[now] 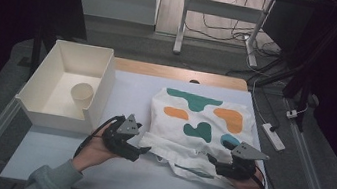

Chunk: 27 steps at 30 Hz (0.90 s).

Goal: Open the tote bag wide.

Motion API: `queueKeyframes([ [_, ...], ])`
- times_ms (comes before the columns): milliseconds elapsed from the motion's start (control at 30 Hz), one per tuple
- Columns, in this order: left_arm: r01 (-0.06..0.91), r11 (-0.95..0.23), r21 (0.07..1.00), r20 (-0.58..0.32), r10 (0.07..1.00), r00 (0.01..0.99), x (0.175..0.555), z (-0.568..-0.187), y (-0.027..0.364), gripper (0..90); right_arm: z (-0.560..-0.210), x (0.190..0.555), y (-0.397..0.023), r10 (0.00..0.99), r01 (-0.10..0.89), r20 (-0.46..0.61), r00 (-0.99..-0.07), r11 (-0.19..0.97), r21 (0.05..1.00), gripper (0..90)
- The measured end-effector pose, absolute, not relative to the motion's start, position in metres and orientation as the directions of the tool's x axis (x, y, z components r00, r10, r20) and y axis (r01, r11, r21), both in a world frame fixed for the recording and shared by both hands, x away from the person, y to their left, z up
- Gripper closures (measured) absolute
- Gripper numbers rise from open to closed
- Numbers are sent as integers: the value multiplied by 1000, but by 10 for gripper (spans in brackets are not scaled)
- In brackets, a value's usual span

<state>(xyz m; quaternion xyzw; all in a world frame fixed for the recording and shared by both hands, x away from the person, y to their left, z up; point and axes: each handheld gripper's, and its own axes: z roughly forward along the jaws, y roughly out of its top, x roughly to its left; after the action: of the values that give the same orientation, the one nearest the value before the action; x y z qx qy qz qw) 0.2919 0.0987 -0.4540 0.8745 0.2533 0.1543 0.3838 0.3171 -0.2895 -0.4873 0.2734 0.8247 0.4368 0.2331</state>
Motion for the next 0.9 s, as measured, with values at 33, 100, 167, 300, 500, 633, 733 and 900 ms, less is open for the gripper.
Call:
queueKeyframes([
  [33,324,-583,745,74,555,829,295,-454,95,196,-487,317,-289,655,247,-146,-742,469,848,255],
  [100,324,-587,742,74,552,830,296,-454,93,196,-487,317,-289,655,247,-146,-741,468,848,254],
  [167,326,-594,735,72,547,834,300,-455,90,195,-487,317,-289,655,247,-146,-741,468,849,255],
  [300,329,-608,723,70,537,841,307,-457,83,195,-487,317,-289,654,246,-146,-742,469,849,255],
  [500,339,-627,702,64,529,846,319,-464,72,195,-488,317,-288,654,248,-146,-743,470,847,254],
  [633,333,-645,687,67,513,856,323,-468,64,195,-489,317,-288,653,248,-146,-744,472,846,254],
  [733,326,-660,677,70,499,864,323,-471,57,196,-489,317,-288,652,248,-147,-744,473,846,255],
  [900,300,-684,665,77,462,883,320,-473,47,212,-489,317,-288,651,247,-148,-745,475,845,255],
])
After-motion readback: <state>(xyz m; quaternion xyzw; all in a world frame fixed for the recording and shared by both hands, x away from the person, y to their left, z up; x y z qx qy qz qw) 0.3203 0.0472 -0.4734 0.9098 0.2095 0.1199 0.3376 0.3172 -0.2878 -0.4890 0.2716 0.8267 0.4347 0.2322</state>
